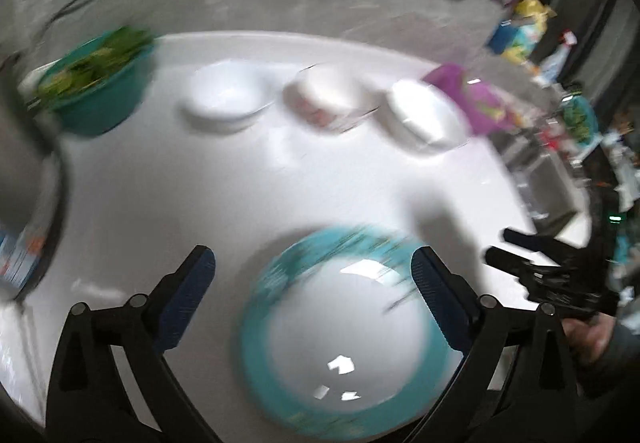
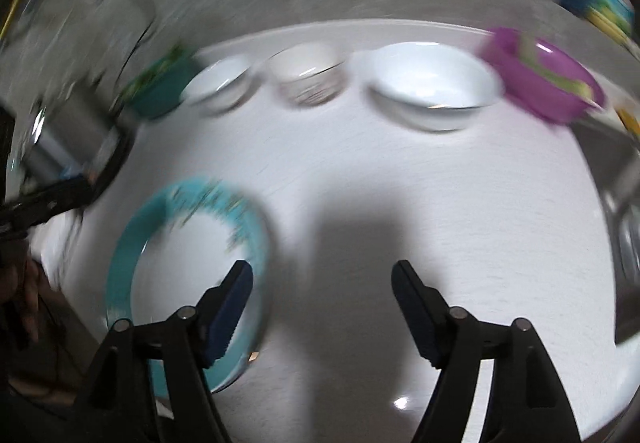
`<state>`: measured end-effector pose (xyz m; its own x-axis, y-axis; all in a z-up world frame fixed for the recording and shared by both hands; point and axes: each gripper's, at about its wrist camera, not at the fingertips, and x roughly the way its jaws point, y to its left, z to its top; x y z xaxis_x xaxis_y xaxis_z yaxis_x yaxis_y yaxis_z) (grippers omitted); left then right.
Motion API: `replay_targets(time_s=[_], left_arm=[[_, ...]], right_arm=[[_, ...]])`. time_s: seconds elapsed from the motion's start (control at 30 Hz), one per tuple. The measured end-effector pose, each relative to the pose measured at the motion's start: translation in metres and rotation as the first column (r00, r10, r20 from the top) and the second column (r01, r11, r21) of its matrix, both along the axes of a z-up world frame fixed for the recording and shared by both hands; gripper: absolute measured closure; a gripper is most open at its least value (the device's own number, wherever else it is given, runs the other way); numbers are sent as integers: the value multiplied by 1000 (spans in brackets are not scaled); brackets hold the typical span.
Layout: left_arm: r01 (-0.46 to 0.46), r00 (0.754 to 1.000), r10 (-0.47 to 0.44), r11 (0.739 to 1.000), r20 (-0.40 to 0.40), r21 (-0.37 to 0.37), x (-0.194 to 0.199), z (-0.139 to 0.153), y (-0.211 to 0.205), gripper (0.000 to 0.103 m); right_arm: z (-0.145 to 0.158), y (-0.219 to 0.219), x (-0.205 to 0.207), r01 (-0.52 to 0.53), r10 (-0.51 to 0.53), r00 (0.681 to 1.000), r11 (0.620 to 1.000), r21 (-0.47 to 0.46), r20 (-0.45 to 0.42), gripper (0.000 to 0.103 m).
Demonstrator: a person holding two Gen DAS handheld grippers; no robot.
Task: Organize plates and bowls
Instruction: 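Move both tools to the large white bowl and close on its rim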
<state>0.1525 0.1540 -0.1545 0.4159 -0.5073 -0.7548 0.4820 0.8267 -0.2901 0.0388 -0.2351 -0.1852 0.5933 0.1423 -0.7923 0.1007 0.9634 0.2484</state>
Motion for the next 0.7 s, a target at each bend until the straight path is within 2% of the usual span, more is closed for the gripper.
replay_targets(time_s=[0.07, 0.17, 0.2, 0.27, 0.33, 0.37, 0.5, 0.63, 0.7], left_arm=[[53, 998, -55, 996, -24, -74, 15, 12, -27, 2], [95, 993, -100, 993, -67, -74, 41, 18, -79, 2], [107, 992, -112, 992, -65, -64, 48, 19, -97, 2], [111, 992, -110, 994, -67, 7, 68, 15, -136, 2], [112, 991, -109, 993, -81, 37, 88, 9, -167, 2], [93, 993, -87, 993, -83, 76, 99, 4, -184, 2], [58, 992, -44, 991, -116, 117, 125, -20, -228, 4], [41, 984, -21, 993, -175, 113, 143, -46, -251, 4], [34, 980, -10, 992, -197, 118, 154, -61, -258, 4]], right_arm=[[14, -39, 5, 78, -78, 997, 996, 50, 5, 26], [33, -88, 19, 147, -149, 989, 988, 55, 20, 21], [36, -99, 25, 158, -159, 987, 986, 48, 22, 20], [37, -130, 41, 189, -190, 982, 981, 45, 6, 20], [36, -156, 56, 216, -217, 976, 973, 83, 7, 20], [33, -168, 68, 221, -221, 975, 970, 99, -4, 20], [18, -187, 98, 195, -194, 981, 971, 139, -26, 23], [-2, -189, 126, 157, -149, 987, 976, 153, -64, 25], [-10, -188, 136, 139, -126, 988, 978, 157, -87, 30]])
